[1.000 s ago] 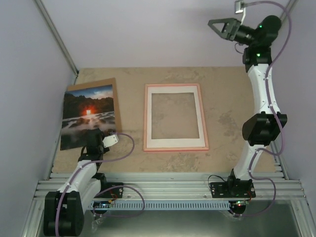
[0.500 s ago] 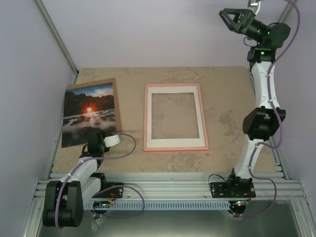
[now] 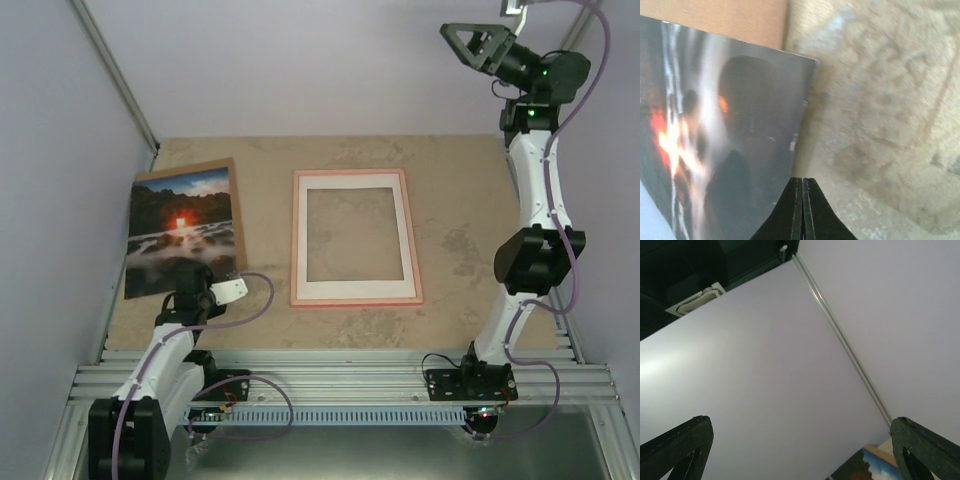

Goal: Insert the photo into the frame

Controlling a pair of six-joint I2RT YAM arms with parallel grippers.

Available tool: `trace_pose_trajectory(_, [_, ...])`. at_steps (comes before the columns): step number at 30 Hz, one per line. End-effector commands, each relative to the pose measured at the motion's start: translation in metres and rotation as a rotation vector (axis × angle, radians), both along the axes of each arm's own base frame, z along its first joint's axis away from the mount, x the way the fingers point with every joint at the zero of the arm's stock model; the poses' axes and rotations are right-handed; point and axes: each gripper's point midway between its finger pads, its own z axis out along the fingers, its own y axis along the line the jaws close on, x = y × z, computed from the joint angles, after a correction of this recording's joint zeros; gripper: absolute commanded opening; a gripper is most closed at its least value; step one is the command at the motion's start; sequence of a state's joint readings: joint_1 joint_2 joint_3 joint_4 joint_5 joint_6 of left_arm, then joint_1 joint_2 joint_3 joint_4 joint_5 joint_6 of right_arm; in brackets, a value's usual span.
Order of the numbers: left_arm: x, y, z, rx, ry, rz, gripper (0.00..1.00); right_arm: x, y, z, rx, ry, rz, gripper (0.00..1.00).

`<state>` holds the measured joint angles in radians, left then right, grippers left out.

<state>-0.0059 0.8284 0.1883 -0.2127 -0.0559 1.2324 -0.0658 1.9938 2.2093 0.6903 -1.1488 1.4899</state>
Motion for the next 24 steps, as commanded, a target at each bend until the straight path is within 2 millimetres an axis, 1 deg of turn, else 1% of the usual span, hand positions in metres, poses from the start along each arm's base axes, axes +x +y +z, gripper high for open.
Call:
trace_pose_trajectory(1, [0.006,-0.007,0.02,-0.081,-0.036,0.027,0.0,-0.002,0.007,-0.024,-0.03,-0.013,0.016,0.98])
trace_pose_trajectory(2, [0.007,-0.005,0.022,-0.071,-0.054,0.034,0.0,-0.002,0.007,-0.032,-0.036,-0.006,0.013,0.98])
trace_pose_trajectory(3, [0.007,-0.002,0.021,-0.05,-0.065,0.039,0.03,-0.001,0.007,-0.04,-0.041,0.004,0.008,0.98])
trace_pose_trajectory(4, [0.007,0.002,0.021,-0.026,-0.079,0.045,0.2,-0.001,0.006,-0.046,-0.048,0.008,0.0,0.98])
trace_pose_trajectory(5, [0.005,0.005,0.019,0.003,-0.082,0.043,0.38,-0.001,0.006,-0.052,-0.057,0.011,-0.007,0.98])
trace_pose_trajectory(6, [0.001,0.007,0.015,0.027,-0.071,0.03,0.53,0.0,0.006,-0.058,-0.065,0.02,-0.012,0.98])
trace_pose_trajectory(7, [-0.002,0.008,0.011,0.049,-0.062,0.011,0.61,0.001,0.006,-0.063,-0.072,0.026,-0.014,0.98])
trace_pose_trajectory(8, [-0.005,0.007,0.006,0.072,-0.06,-0.014,0.64,0.0,0.006,-0.064,-0.077,0.022,-0.015,0.98])
trace_pose_trajectory(11, [-0.008,0.006,-0.003,0.109,-0.079,-0.067,0.71,0.001,0.007,-0.067,-0.083,0.026,-0.007,0.98])
trace_pose_trajectory(14, [-0.004,0.008,-0.011,0.154,-0.107,-0.089,0.73,0.002,0.007,-0.069,-0.087,0.039,-0.002,0.98])
trace_pose_trajectory(19, [0.008,0.008,-0.016,0.175,-0.13,-0.106,0.7,0.006,0.008,-0.074,-0.086,0.064,0.004,0.98])
trace_pose_trajectory(24, [0.019,0.0,-0.019,0.178,-0.149,-0.162,0.64,0.006,0.007,-0.074,-0.088,0.067,0.006,0.98])
